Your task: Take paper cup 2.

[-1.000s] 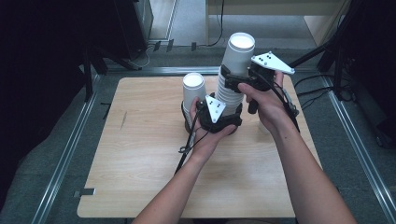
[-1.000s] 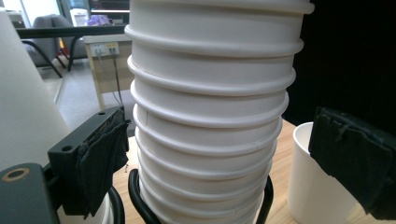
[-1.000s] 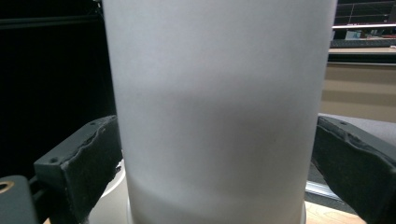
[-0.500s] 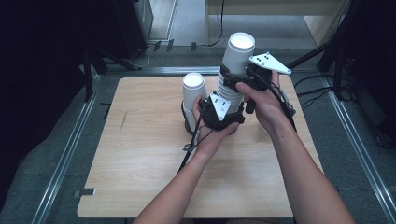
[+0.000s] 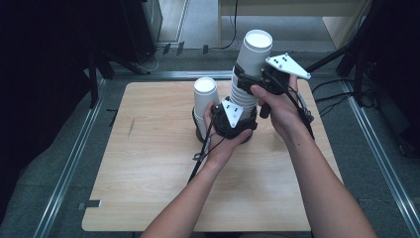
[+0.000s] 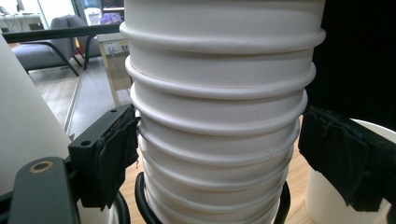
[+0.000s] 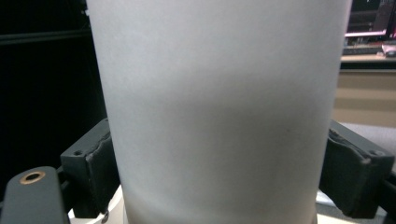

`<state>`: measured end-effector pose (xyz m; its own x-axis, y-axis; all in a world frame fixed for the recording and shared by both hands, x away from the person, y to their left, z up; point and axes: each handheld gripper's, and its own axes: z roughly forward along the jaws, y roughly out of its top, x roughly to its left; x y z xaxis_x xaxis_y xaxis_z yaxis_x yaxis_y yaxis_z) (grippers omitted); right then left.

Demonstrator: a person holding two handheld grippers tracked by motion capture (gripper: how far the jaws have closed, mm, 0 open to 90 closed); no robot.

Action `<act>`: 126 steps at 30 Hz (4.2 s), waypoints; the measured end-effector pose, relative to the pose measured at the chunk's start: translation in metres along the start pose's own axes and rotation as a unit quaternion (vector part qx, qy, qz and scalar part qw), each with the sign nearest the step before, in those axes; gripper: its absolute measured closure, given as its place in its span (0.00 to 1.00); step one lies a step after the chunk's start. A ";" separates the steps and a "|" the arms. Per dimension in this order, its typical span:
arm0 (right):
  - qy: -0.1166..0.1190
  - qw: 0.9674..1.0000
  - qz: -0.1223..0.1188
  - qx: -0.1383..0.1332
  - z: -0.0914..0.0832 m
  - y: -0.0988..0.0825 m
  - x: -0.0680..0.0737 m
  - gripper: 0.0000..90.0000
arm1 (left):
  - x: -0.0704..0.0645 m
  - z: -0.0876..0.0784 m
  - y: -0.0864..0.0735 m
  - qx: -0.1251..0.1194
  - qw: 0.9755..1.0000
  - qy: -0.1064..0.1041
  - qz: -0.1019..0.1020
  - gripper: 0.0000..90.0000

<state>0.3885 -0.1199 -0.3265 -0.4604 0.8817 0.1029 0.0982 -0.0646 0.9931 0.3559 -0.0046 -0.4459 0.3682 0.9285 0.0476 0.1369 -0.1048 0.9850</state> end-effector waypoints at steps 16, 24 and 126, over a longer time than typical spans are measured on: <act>-0.035 0.998 -0.015 -0.048 -0.006 0.023 0.009 0.15 | 0.001 -0.002 0.000 0.004 1.000 -0.002 -0.001 0.15; -0.041 0.997 -0.013 -0.062 -0.010 0.036 0.014 0.15 | 0.001 -0.002 0.001 0.004 1.000 -0.003 0.000 0.16; -0.084 0.994 -0.058 -0.042 -0.124 -0.089 -0.009 0.14 | 0.028 -0.109 -0.031 0.016 0.999 -0.035 -0.012 0.18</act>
<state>0.2743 -0.1799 -0.4085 -0.3099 0.9506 -0.0156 -0.0245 0.0084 0.9997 0.2622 0.0638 -0.4575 0.4268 0.9043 0.0111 0.1754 -0.0948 0.9799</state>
